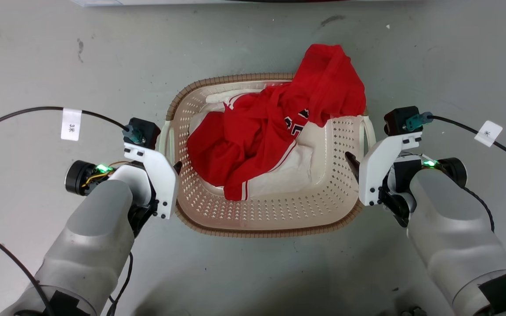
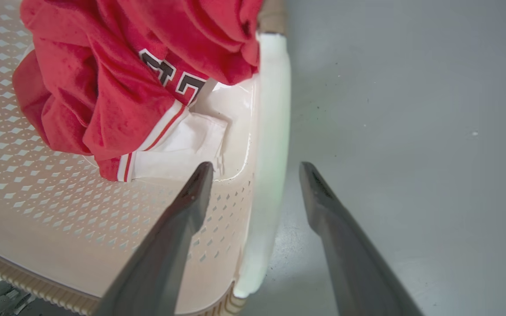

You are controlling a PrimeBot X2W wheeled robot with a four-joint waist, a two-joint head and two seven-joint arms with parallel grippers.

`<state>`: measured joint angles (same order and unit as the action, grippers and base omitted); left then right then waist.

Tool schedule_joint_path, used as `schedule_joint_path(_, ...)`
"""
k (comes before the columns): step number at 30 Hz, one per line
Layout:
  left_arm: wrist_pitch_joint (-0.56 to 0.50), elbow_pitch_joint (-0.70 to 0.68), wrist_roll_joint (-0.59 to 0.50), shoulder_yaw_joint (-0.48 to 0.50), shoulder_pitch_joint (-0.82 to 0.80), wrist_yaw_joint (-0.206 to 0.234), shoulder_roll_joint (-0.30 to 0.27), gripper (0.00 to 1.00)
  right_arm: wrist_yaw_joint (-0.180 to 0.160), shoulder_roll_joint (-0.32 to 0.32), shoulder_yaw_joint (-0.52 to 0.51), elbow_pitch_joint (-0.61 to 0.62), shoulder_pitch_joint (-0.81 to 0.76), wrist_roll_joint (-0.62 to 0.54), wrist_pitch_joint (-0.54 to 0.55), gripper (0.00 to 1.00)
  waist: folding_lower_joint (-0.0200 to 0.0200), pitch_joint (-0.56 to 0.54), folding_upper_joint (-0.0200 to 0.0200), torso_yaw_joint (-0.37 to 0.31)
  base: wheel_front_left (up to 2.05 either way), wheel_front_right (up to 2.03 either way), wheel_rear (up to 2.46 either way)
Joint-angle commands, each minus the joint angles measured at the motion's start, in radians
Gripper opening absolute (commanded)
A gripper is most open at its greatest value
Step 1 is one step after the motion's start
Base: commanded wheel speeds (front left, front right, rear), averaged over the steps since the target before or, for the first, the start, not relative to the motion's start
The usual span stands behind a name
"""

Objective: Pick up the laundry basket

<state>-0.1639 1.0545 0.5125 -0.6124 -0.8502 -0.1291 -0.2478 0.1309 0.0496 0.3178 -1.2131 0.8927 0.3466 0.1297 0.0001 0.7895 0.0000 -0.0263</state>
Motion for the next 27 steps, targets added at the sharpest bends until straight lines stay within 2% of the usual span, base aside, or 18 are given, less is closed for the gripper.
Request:
schedule_joint_path(1, -0.005, -0.003, 0.018, -0.02, -0.016, -0.001, -0.009, 1.0, 0.0, 0.001, 0.008, -0.012, 0.024, 0.009, -0.001, 1.0, -0.0001, 0.01, 0.0, 0.002, 0.0, 0.0, 0.0)
schedule_joint_path(15, 0.021, 0.014, 0.12, -0.14, -0.067, -0.002, -0.025, 1.0, 0.0, 0.001, 0.045, -0.057, 0.075, 0.038, -0.007, 1.0, -0.0001, 0.049, 0.0, 0.01, 0.0, 0.0, 0.0)
schedule_joint_path(16, 0.017, 0.013, 0.13, -0.148, -0.066, -0.002, -0.022, 0.78, 0.0, 0.001, 0.048, -0.059, 0.076, 0.037, -0.007, 1.0, -0.0001, 0.051, 0.0, 0.011, 0.0, 0.0, 0.0)
schedule_joint_path(17, 0.013, 0.01, 0.14, -0.157, -0.066, -0.002, -0.021, 0.24, 0.0, 0.001, 0.05, -0.061, 0.077, 0.037, -0.006, 0.61, -0.0001, 0.052, 0.0, 0.012, 0.0, 0.0, 0.0)
schedule_joint_path(18, 0.01, 0.006, 0.154, -0.165, -0.066, -0.002, -0.021, 0.0, 0.0, 0.001, 0.051, -0.063, 0.077, 0.038, -0.006, 0.14, -0.0001, 0.054, 0.0, 0.013, 0.0, 0.0, 0.0)
schedule_joint_path(19, 0.009, 0.004, 0.165, -0.172, -0.067, -0.002, -0.023, 0.0, 0.0, 0.001, 0.052, -0.065, 0.08, 0.036, -0.008, 0.0, -0.0001, 0.055, 0.0, 0.013, 0.0, 0.0, 0.0)
schedule_joint_path(27, 0.011, -0.005, 0.232, -0.234, -0.071, 0.0, -0.043, 0.0, 0.0, 0.004, 0.041, -0.073, 0.076, 0.009, -0.015, 0.0, -0.0001, 0.046, 0.0, 0.016, 0.0, 0.0, 0.0)
